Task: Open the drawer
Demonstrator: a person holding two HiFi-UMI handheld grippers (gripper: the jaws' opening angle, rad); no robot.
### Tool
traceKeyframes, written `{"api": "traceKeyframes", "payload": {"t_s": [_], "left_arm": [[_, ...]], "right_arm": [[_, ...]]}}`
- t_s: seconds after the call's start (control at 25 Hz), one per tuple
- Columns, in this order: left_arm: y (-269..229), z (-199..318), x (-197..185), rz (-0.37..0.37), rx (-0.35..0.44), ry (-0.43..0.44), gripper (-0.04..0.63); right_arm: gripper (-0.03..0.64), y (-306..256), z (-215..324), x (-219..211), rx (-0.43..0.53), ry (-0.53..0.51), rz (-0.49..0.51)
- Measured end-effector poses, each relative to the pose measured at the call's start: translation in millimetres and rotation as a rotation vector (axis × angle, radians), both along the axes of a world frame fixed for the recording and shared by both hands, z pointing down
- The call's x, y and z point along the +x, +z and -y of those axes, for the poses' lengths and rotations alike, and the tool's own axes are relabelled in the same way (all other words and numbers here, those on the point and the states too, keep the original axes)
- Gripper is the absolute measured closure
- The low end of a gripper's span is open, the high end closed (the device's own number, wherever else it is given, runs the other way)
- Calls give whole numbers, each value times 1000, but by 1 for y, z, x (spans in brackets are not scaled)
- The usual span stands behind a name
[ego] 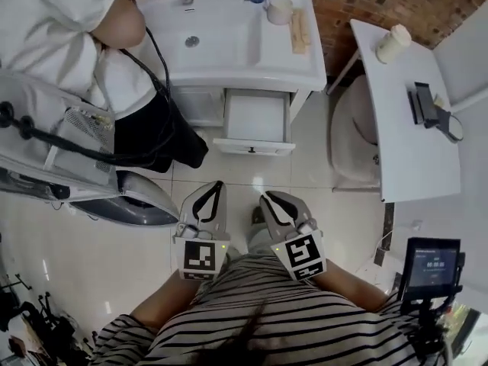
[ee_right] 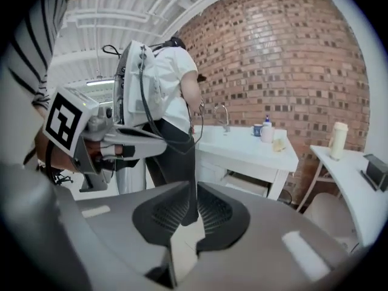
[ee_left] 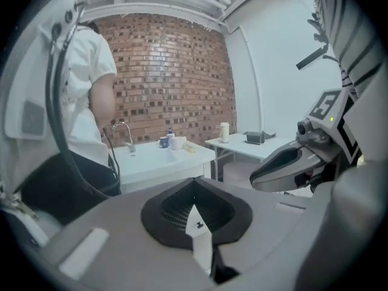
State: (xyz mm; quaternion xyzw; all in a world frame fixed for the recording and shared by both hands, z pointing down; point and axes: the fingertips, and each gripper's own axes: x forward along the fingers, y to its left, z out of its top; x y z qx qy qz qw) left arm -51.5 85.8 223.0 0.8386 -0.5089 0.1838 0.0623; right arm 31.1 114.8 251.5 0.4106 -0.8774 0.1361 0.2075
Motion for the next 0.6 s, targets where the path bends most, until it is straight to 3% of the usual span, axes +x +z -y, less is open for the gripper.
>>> {"api": "traceKeyframes", "payload": {"t_s": [0.16, 0.4, 0.6], "left_arm": [[-29, -40, -13, -22, 44, 20, 580], [-74, -136, -50, -44, 170, 93, 580], [-95, -210, -63, -90, 207, 150, 580]], "right_arm": [[575, -47, -37, -15, 88, 29, 7], [571, -100, -121, -62, 223, 96, 50], [571, -135, -190, -84, 270, 165, 65]]}}
